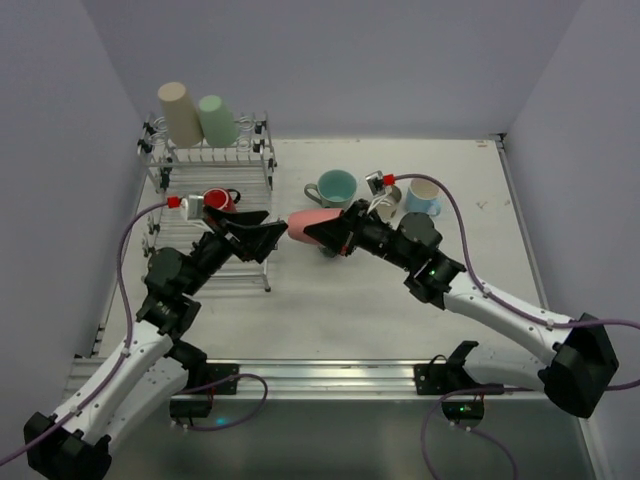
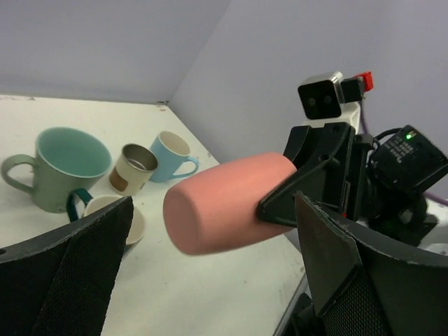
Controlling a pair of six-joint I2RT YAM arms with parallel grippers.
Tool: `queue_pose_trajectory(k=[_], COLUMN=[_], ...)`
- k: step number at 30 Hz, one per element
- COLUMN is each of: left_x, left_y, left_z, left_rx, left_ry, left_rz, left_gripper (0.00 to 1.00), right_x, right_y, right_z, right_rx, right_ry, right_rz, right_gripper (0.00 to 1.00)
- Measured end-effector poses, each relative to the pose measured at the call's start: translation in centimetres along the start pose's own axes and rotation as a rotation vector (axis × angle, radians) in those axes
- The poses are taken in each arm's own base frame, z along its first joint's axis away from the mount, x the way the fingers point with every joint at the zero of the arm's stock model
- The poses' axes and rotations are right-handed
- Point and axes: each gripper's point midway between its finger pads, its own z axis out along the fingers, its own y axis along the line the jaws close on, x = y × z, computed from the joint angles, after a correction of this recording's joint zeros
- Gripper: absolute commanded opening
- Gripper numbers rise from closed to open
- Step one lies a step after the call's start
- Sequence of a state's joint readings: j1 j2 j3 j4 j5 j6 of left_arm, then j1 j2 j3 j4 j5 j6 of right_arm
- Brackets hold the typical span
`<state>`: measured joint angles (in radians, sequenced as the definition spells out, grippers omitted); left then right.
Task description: Unload the cups from the dish rack
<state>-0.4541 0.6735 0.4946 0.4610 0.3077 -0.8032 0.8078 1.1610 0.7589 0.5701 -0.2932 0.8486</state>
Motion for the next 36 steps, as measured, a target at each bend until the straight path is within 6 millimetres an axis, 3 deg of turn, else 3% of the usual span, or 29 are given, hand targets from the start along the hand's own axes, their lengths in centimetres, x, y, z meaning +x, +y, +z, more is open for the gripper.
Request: queue_pose_trajectory(k=[4,8,10,18,24,32,36], left_x=[-0.6,-0.2,0.2,3.9,5.1,5.3,5.1], left_y=[1.0,3.4,4.7,10.0,11.9,14.2,15.3], left_z=[-0.9,-2.6,-3.4,-7.0,-8.6,-9.4,-9.6], left_rx=[-0.084,-0.216,-0.286,-0.498,-0.578,-0.700,-0.772], left_ry=[0.001,0.019,0.037,0.154,0.174,0.184,0.192], left_rz=[0.081,0.160,0.188,0.235,0.234,0.239,0.251], left_gripper=[1.00,1.00,1.00,1.00,1.00,1.00,1.00], right_x=[-2.3,-5.2,-5.7,-3.3,-1.1,1.5,3.0], right_y=[-3.6,-9.2,-11.8,-20.1,-25.8,-29.9,-31.1], right_z=[-1.4,-4.6,-6.1,-7.9,-9.6,-10.9,-11.2], right_rx=[0.211,0.464,0.596,0.927,1.106,1.179,1.179], right_ry=[0.023,0.049,0.092,0.420,0.624,0.767,0.819], right_rz=[-0.107,-0.181,-0.219,-0.290,-0.292,-0.253,-0.230], right_gripper=[0.00,0.00,0.00,0.01,0.03,0.08,0.22])
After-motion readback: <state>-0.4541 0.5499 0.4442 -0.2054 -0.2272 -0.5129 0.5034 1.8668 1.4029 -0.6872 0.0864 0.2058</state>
